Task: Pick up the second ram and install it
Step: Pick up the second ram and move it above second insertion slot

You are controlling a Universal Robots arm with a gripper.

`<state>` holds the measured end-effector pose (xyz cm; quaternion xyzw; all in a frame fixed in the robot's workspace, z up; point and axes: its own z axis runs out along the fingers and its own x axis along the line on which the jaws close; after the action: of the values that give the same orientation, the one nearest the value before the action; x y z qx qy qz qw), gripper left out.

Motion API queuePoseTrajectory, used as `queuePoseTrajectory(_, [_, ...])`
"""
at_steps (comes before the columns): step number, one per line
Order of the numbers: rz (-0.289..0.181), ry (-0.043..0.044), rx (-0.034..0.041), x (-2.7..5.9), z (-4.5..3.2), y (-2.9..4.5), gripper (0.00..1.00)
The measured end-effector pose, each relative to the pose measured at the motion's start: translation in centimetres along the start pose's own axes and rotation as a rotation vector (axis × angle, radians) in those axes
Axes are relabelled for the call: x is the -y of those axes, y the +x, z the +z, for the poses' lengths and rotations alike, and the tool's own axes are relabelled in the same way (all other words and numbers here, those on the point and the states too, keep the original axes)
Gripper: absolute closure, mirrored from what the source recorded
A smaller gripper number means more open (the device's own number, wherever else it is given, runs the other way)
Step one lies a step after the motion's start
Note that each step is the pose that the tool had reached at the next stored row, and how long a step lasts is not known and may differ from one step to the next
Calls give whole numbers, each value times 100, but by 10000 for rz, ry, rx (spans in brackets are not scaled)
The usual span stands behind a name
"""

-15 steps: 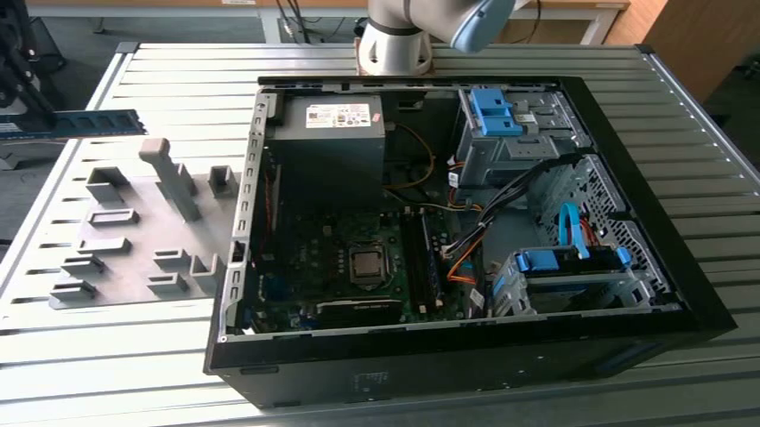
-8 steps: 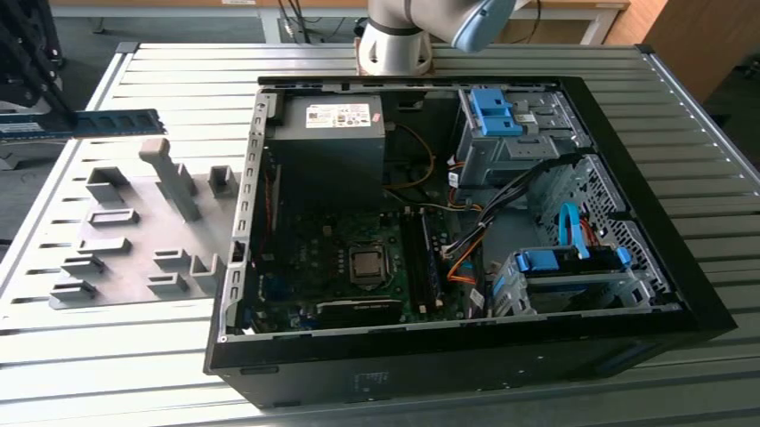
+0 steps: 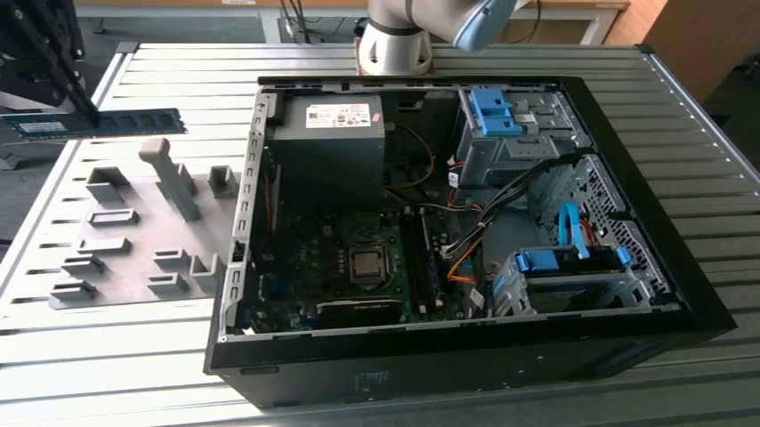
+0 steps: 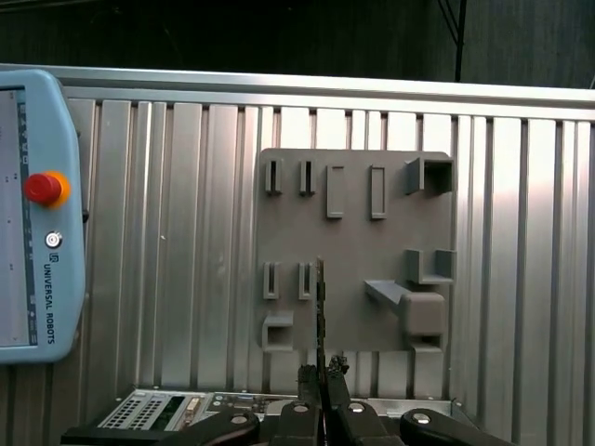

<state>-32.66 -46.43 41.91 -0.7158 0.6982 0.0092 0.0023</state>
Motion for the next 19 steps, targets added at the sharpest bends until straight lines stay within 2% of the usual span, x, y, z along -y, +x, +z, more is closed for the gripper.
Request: queuePoseTrajectory(19, [-1, -1, -1, 404, -5, 10, 86])
